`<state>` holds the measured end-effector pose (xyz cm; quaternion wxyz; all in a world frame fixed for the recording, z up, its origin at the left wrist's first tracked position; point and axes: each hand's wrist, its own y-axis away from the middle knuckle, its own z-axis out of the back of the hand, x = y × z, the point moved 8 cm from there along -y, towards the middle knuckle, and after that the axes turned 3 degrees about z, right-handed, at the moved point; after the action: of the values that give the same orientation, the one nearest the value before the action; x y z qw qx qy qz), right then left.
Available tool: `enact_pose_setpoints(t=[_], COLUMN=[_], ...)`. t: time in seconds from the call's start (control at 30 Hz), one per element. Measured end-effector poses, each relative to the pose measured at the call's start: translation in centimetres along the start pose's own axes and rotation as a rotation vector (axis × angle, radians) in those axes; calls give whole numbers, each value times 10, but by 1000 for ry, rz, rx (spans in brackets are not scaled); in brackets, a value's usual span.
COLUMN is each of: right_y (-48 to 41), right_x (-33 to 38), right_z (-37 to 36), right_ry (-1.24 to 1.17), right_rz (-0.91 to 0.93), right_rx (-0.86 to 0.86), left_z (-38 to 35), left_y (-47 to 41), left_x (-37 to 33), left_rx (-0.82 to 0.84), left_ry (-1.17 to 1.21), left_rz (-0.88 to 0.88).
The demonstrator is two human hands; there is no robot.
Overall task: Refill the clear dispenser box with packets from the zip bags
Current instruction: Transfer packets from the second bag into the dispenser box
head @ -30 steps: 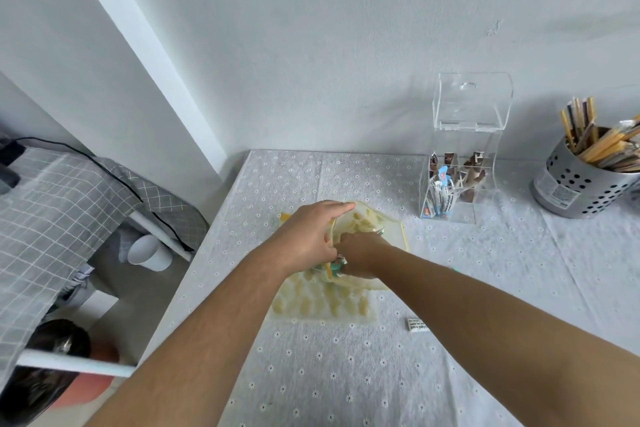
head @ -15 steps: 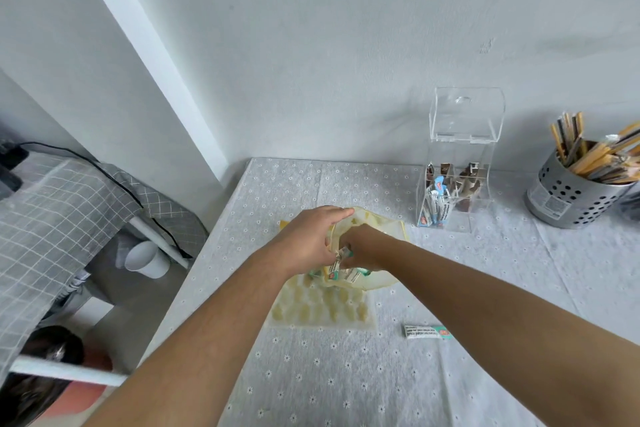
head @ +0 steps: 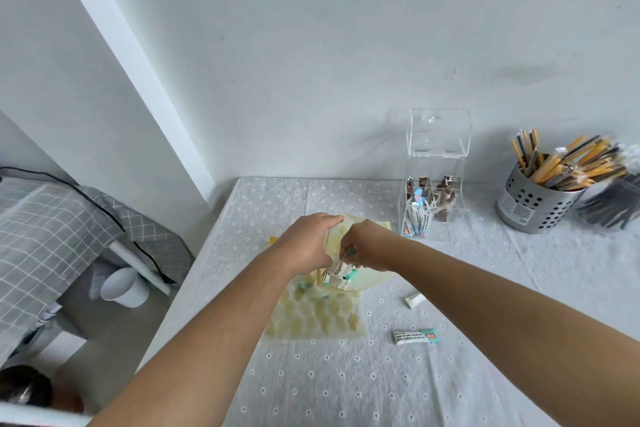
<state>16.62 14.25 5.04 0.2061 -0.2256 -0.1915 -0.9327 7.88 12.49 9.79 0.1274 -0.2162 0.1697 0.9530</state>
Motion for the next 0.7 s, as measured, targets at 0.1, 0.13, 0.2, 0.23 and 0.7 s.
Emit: enact_pose_setpoints(t=[0.1, 0.13, 0.2, 0.23, 0.7], right_y=[11, 17, 28, 35, 92], right_x=[3, 6, 7, 6, -114], right_z=[11, 18, 38, 50, 177], right_ry=[17, 19, -27, -74, -315], right_rz=[-6, -5, -12, -24, -241], right_rx=[-21, -45, -111, -151, -531], left_z=[0, 1, 4, 6, -1], left_y=[-4, -5, -8, -9, -22], left_x=[-3, -4, -7, -10, -43], left_rx=[6, 4, -2, -3, -52], left_ry=[-50, -68, -91, -100, -109], left_rz=[-11, -16, -17, -18, 62])
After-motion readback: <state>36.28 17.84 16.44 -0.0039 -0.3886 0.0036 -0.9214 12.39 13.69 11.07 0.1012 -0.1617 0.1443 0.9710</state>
